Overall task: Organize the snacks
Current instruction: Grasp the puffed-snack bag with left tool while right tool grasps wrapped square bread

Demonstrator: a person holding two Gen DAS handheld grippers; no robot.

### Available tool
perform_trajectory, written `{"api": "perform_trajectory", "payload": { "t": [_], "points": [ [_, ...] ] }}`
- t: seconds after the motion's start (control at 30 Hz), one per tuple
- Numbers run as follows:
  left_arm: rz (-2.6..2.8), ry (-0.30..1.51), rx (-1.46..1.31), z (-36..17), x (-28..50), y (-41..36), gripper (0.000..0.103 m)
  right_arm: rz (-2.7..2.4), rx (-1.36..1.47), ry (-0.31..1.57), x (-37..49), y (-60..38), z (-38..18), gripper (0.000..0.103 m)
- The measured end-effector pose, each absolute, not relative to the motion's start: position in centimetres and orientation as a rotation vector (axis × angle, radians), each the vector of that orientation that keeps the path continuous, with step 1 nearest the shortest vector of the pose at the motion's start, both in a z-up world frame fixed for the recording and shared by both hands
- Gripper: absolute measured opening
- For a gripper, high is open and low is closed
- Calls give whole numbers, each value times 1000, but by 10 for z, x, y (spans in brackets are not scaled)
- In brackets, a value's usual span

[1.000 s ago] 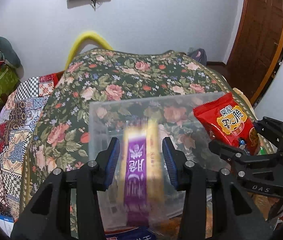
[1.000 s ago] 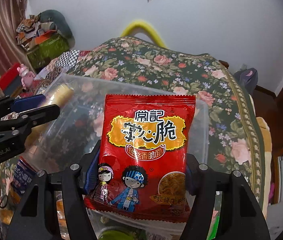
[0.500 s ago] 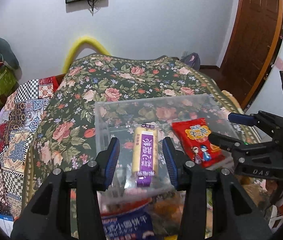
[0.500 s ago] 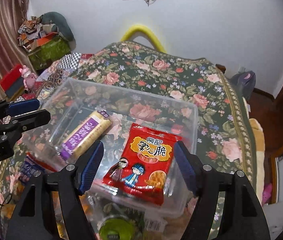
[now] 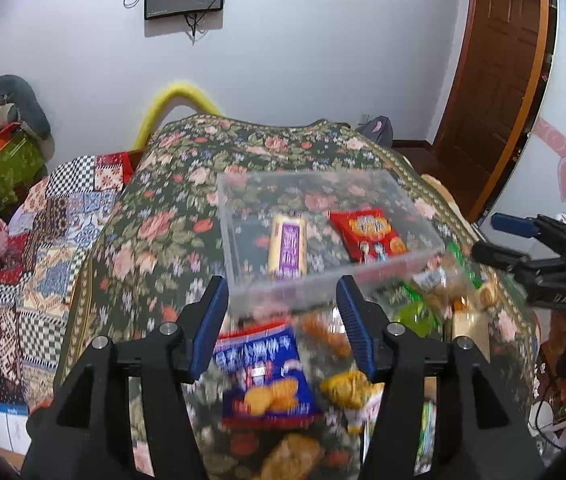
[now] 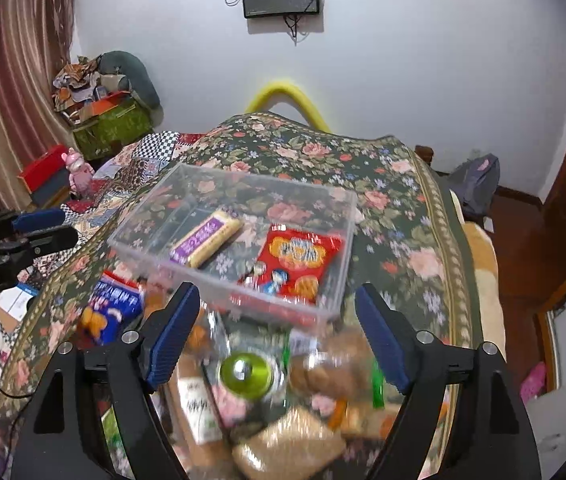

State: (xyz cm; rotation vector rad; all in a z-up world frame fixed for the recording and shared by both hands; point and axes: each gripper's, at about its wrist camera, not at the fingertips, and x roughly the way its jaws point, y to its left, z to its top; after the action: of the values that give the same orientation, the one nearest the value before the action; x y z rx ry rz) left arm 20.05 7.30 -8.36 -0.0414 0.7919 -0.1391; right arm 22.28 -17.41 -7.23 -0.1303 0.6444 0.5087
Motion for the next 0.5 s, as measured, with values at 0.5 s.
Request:
{"api": "perform_trajectory", "payload": {
  "t": [0.5],
  "points": [
    [-132, 929, -62, -155, 124, 75, 61, 428, -101, 819, 179, -205, -150, 78]
  ]
}}
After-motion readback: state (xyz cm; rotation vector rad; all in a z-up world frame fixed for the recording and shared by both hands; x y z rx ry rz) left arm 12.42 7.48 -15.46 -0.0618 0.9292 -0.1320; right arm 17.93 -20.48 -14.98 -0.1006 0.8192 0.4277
